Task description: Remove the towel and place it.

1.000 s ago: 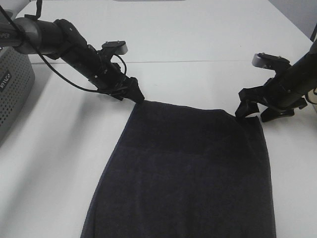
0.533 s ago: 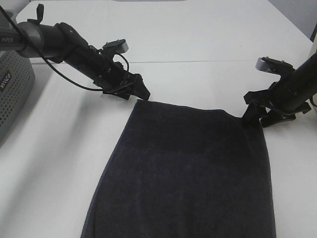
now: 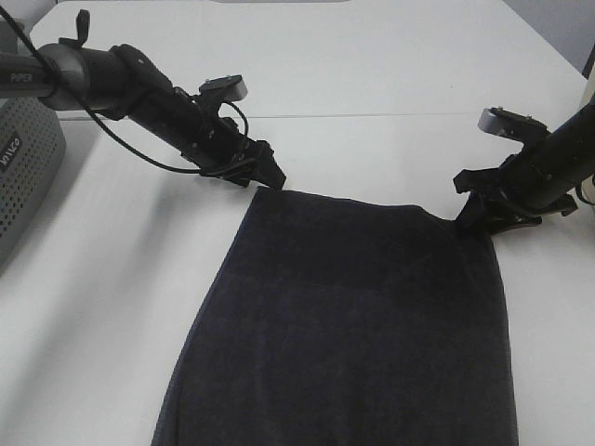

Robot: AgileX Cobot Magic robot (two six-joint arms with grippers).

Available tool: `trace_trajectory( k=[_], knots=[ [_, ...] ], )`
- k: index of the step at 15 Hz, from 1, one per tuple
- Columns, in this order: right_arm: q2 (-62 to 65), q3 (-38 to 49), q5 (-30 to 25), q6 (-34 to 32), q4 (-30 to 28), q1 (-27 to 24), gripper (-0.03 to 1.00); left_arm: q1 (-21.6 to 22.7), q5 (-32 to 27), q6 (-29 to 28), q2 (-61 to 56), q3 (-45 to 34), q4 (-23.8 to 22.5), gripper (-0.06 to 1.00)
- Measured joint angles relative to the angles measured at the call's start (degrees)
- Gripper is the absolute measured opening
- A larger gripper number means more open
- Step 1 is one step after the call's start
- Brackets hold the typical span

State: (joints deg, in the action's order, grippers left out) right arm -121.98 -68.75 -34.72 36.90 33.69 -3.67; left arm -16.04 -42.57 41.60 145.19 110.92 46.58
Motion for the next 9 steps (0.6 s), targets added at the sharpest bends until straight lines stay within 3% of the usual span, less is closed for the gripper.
trace_trajectory(
  k=[6, 8, 9],
  knots=[
    [-0.06, 0.0, 0.0, 1.32, 1.49, 0.0, 0.39, -4.53, 0.63, -2.86, -0.11, 0.23, -3.15, 0.66],
    [-0.17, 0.0, 0.34, 1.32, 1.55, 0.0, 0.29, -4.81, 0.63, -3.21, -0.06, 0.23, -3.27, 0.52],
    [-0.34, 0.0, 0.4, 1.32, 1.78, 0.0, 0.22, -4.93, 0.4, -3.38, 0.06, 0.23, -3.27, 0.38]
  ],
)
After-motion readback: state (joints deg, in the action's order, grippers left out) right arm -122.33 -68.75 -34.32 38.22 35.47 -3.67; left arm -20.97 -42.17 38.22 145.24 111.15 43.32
